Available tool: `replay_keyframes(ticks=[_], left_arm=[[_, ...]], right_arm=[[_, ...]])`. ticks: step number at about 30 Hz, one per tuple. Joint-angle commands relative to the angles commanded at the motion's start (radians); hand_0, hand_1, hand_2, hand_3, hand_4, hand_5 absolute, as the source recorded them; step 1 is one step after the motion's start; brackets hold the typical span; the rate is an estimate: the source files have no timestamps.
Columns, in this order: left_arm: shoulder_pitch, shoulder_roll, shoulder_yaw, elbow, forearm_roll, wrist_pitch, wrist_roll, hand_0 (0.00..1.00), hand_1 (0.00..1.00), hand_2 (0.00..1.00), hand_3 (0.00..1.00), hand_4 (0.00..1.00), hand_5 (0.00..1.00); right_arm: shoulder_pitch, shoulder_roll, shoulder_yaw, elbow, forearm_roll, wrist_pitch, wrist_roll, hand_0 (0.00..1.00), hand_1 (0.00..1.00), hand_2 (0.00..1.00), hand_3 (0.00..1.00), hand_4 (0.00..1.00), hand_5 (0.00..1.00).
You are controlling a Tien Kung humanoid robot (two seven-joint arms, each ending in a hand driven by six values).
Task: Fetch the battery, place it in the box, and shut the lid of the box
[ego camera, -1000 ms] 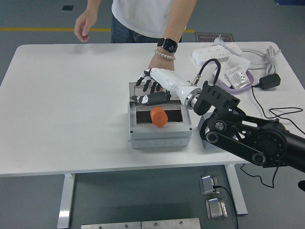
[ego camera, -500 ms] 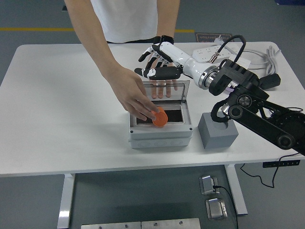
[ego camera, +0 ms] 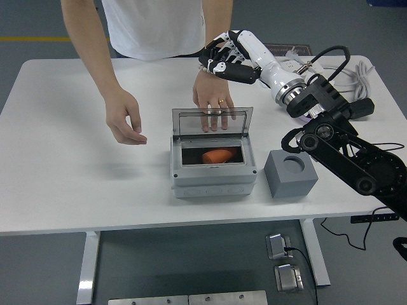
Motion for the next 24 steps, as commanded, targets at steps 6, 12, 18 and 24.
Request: replay_keyframes(ticks=[6, 12, 18, 24], left_arm=[[0.000, -0.002, 0.002, 0.000, -0.001, 0.001, -0.001, 0.361, 0.588, 0.512, 0.517, 0.002, 0.002], [-0.002, -0.003, 0.003, 0.000, 0.000, 0.002, -0.002, 0.362, 0.590, 0.512, 0.517, 0.002, 0.002], [-0.002, -0.004, 0.001, 0.000, 0.004, 0.001, -0.001, 0.362, 0.590, 0.512, 0.518, 0.002, 0.002], [-0.003, -0.005, -0.002, 0.000, 0.008, 0.001, 0.000, 0.364, 0.590, 0.511, 0.517, 0.002, 0.002]], right_arm=[[-0.023, 0.019, -0.002, -0.020, -0.028, -0.015, 0.004, 0.362, 0.410, 0.501, 0.620, 0.739, 0.486], [-0.044, 0.031, -0.022, -0.045, -0.024, -0.024, 0.010, 0.393, 0.428, 0.503, 0.615, 0.737, 0.547], [-0.059, 0.045, -0.043, -0.106, -0.008, -0.036, 0.029, 0.432, 0.447, 0.518, 0.616, 0.803, 0.704], [-0.063, 0.051, -0.050, -0.150, -0.005, -0.044, 0.036, 0.567, 0.528, 0.555, 0.630, 0.843, 0.853]])
